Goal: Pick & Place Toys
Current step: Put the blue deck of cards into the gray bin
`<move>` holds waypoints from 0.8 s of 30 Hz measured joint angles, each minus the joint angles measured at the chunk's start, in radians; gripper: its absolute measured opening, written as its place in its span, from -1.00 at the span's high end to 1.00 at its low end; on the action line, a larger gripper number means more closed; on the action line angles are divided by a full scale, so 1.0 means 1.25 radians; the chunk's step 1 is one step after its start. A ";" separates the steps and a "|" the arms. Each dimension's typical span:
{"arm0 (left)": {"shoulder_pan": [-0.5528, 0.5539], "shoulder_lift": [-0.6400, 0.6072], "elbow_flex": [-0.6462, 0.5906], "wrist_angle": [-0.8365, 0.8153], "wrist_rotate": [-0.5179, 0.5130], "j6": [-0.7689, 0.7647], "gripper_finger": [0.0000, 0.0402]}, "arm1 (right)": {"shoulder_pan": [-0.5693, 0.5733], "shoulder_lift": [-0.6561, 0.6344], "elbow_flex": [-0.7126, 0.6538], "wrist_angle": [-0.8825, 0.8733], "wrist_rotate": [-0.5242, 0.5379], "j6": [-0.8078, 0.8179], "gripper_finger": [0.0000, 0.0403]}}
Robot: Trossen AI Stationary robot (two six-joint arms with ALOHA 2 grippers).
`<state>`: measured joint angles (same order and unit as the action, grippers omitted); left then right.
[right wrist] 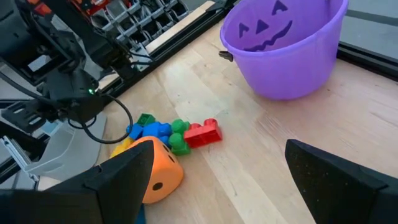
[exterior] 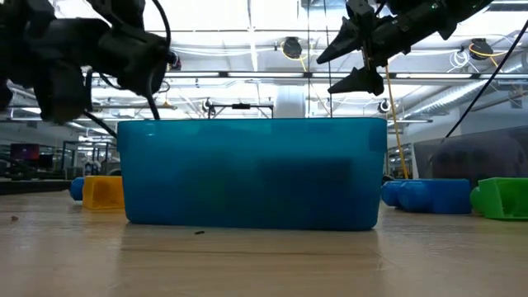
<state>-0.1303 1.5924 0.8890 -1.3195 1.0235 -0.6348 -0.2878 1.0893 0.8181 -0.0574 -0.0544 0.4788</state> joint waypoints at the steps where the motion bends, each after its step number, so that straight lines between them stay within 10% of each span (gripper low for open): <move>1: 0.000 0.008 0.000 0.012 0.001 -0.001 0.59 | 0.000 0.000 0.000 -0.001 0.000 -0.002 -0.77; 24: -0.001 0.124 -0.018 0.039 0.010 0.088 0.59 | 0.000 0.000 0.000 -0.005 0.000 -0.006 -0.77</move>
<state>-0.1314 1.7477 0.8665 -1.2712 1.0354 -0.5251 -0.2878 1.0893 0.8181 -0.0635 -0.0540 0.4712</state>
